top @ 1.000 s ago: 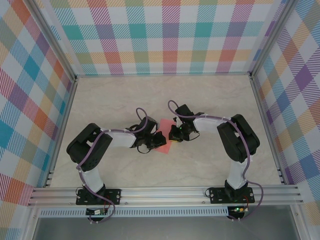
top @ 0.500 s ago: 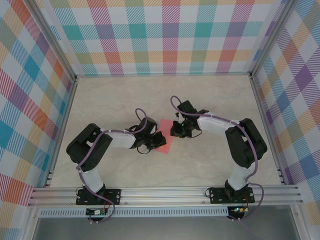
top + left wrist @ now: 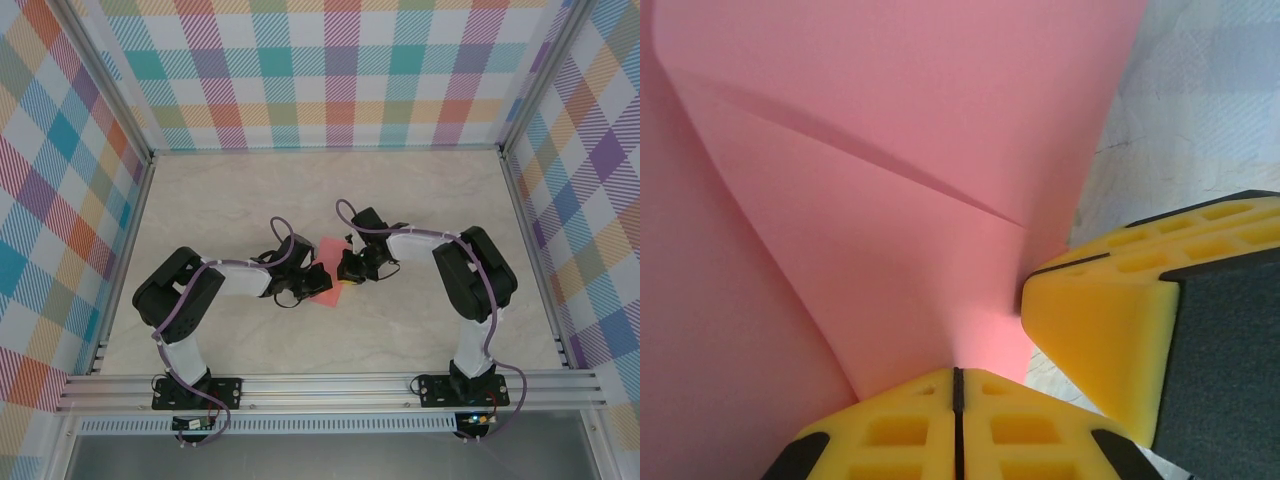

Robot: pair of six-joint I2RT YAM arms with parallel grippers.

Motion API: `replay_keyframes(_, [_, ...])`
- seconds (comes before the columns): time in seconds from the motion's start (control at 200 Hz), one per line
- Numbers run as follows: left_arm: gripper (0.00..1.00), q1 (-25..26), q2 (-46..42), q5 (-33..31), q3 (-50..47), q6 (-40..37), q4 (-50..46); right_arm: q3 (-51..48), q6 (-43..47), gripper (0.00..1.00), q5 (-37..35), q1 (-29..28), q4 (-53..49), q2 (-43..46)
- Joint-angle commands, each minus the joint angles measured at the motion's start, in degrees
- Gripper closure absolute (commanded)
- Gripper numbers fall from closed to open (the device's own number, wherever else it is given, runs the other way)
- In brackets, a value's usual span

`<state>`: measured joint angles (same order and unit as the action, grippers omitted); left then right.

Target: Fold a paper plane with a square sheet of paper (pick it up from the middle)

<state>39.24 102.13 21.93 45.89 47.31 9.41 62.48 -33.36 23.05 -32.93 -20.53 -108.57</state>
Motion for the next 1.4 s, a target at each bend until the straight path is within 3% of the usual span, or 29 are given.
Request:
replay_keyframes(0.0, [0.92, 0.57, 0.63, -2.82, -1.54, 0.25, -5.45, 0.72, 3.05, 0.93, -0.27, -0.12, -1.34, -2.96])
replay_keyframes(0.405, [0.92, -0.62, 1.00, -3.36, 5.17, -2.75, -6.83, -0.08, 7.01, 0.94, -5.64, -0.12, -5.07, -6.08])
replay_keyframes(0.705, [0.93, -2.21, 2.86, -5.54, 2.25, -1.81, -5.23, -0.33, 7.88, 0.95, -7.37, -0.12, -6.06, -7.00])
replay_keyframes(0.87, [0.92, -3.16, 0.70, -3.96, -0.10, 1.35, 0.36, -0.82, 8.39, 0.95, -9.28, -0.11, -6.71, -7.27])
replay_keyframes(0.985, [0.92, -3.21, -1.75, -6.47, 2.15, -0.12, -2.46, -1.12, 8.75, 0.95, -10.36, -0.08, -7.00, -7.52])
replay_keyframes(1.395, [0.93, -7.60, 1.94, -7.61, 0.05, -1.88, -1.74, -1.75, 9.24, 0.96, -12.19, 0.05, -7.04, -8.32])
